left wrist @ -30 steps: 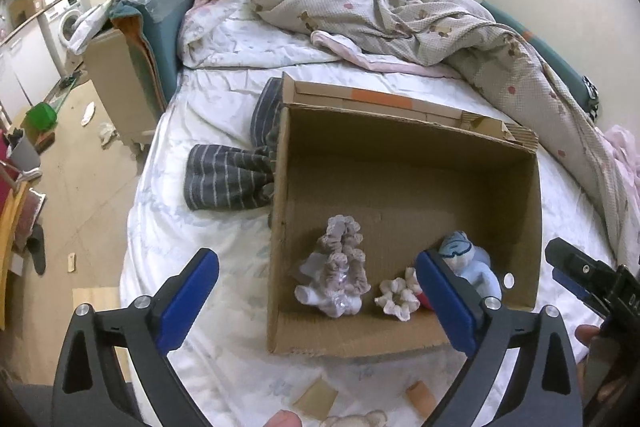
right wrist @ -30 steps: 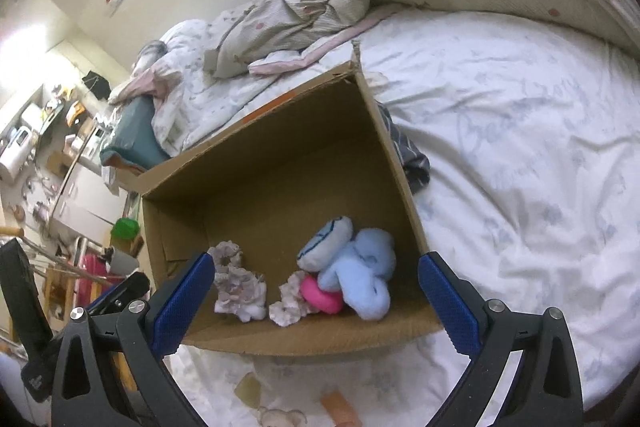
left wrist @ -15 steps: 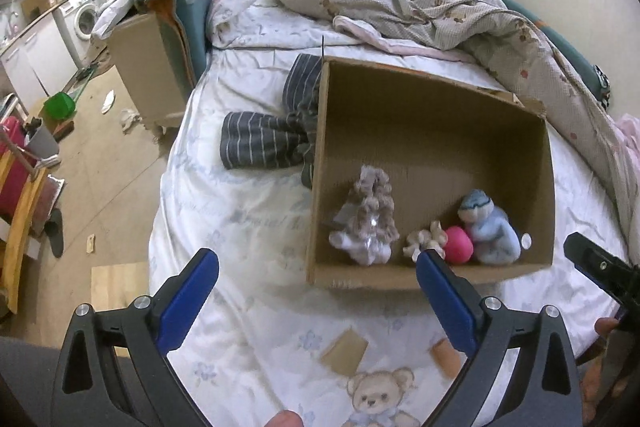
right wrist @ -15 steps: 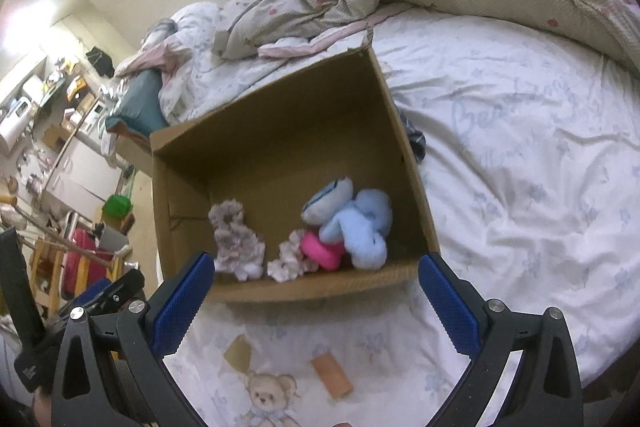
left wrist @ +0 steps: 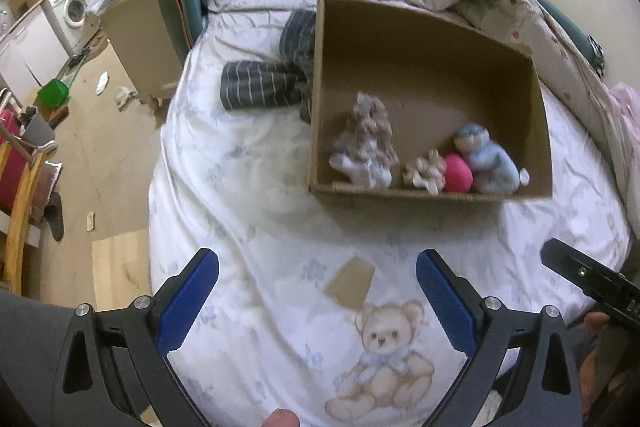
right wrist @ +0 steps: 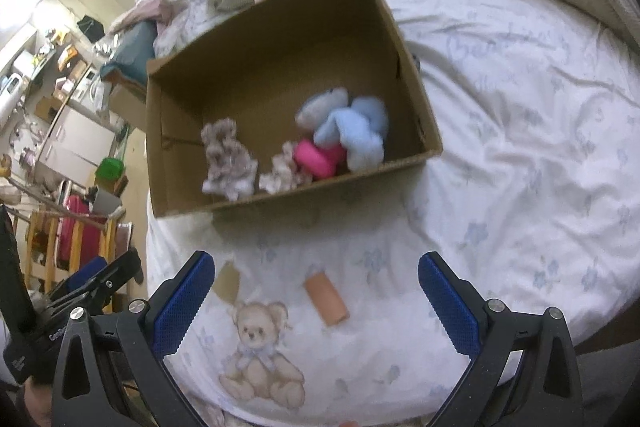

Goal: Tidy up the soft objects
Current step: 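Withdraw both tools from the box toward the peach sponge, then grasp the peach cylindrical sponge with the right tool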

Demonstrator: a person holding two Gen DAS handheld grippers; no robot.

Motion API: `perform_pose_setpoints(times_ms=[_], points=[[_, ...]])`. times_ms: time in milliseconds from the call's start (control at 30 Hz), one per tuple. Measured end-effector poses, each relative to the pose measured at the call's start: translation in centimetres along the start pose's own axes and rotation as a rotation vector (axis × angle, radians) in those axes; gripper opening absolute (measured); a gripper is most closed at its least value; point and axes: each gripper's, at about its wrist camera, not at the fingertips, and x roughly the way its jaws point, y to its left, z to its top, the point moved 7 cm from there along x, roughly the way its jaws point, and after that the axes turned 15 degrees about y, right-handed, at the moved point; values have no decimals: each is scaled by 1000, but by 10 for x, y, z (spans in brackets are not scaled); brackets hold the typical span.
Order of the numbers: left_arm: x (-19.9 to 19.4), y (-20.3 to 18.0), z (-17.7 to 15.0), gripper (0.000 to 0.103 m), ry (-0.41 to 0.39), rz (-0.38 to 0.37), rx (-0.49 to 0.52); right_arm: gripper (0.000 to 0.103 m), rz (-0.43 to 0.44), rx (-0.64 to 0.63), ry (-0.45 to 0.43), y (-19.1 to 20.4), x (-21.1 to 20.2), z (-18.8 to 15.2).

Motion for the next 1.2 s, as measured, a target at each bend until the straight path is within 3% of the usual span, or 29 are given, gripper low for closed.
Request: perform_pose_setpoints(times_ms=[100, 200, 333, 500, 600, 800, 867, 933, 1067, 1133, 1200], points=[[9, 2, -12, 99, 32, 47, 21, 103, 0, -20, 64, 2, 13, -11], [29, 5, -24, 99, 111, 44, 30, 103, -15, -31, 131, -1, 28, -19], [51, 15, -30, 99, 175, 69, 32, 103, -32, -53, 287, -2, 60, -37], [59, 26, -33, 99, 207, 43, -14, 103, -95, -124, 310, 11, 75, -36], [57, 28, -31, 99, 199, 41, -19, 83, -123, -135, 335, 13, 87, -32], [49, 27, -24, 99, 173, 26, -26, 78, -175, -168, 371, 18, 109, -26], [49, 26, -24, 98, 172, 20, -20, 68, -194, -182, 370, 19, 113, -24], [49, 23, -25, 96, 170, 17, -7, 49, -205, -189, 386, 19, 118, -27], [44, 16, -23, 86, 143, 2, 20, 32, -216, -194, 385, 19, 119, -27], [42, 13, -22, 85, 130, 5, 31, 13, -213, -189, 382, 15, 116, -26], [41, 10, -23, 73, 124, 0, 44, 9, -195, -175, 368, 8, 112, -23]])
